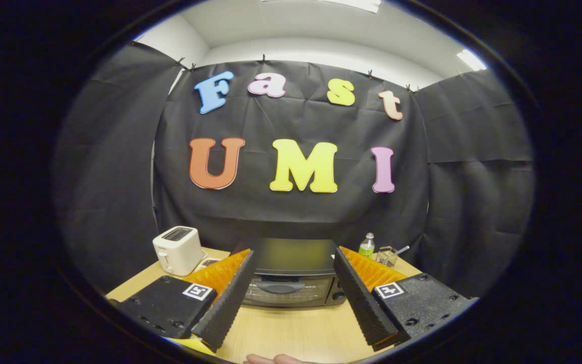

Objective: Open the toaster oven, put the food inside, and close the toaster oven door.

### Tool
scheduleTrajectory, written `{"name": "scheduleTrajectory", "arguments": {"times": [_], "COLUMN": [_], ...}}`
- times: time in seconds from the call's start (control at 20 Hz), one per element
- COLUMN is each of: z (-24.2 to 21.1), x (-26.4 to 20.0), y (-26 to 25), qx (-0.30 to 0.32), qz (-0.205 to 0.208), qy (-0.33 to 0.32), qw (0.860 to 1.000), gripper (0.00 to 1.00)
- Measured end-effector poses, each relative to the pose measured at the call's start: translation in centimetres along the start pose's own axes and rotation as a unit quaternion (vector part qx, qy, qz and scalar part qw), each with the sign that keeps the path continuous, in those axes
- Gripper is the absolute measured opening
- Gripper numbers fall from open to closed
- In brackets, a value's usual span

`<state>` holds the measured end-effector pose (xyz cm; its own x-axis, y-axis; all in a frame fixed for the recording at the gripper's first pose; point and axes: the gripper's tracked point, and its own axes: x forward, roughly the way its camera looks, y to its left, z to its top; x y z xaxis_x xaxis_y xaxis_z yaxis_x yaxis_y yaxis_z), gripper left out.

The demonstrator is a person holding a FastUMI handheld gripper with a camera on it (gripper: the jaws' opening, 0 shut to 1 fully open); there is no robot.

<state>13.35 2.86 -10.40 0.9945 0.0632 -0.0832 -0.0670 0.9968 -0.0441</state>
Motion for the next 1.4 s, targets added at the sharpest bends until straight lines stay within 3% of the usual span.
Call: {"name": "scheduleTrajectory", "arguments": {"times": [0.2, 0.5, 0.75, 0.9, 1.2, 1.4], "z": [-2.1, -9.4, -13.8, -13.4, -14.1, -14.3], "x": [4.0, 10.0, 13.0, 14.2, 15.1, 13.8], "y": [1.7, 1.5, 2.6, 2.4, 3.0, 2.7], "qx": [-0.012, -0.021, 0.04, 0.036, 0.003, 0.04], "qz": [0.015, -0.009, 0.032, 0.03, 0.051, 0.063], "qy": [0.03, 0.11, 0.16, 0.142, 0.172, 0.181], "qw": [0.999, 0.994, 0.986, 0.989, 0.984, 0.981], "gripper": [1.0, 1.0, 1.0, 1.0, 1.0, 1.0]}}
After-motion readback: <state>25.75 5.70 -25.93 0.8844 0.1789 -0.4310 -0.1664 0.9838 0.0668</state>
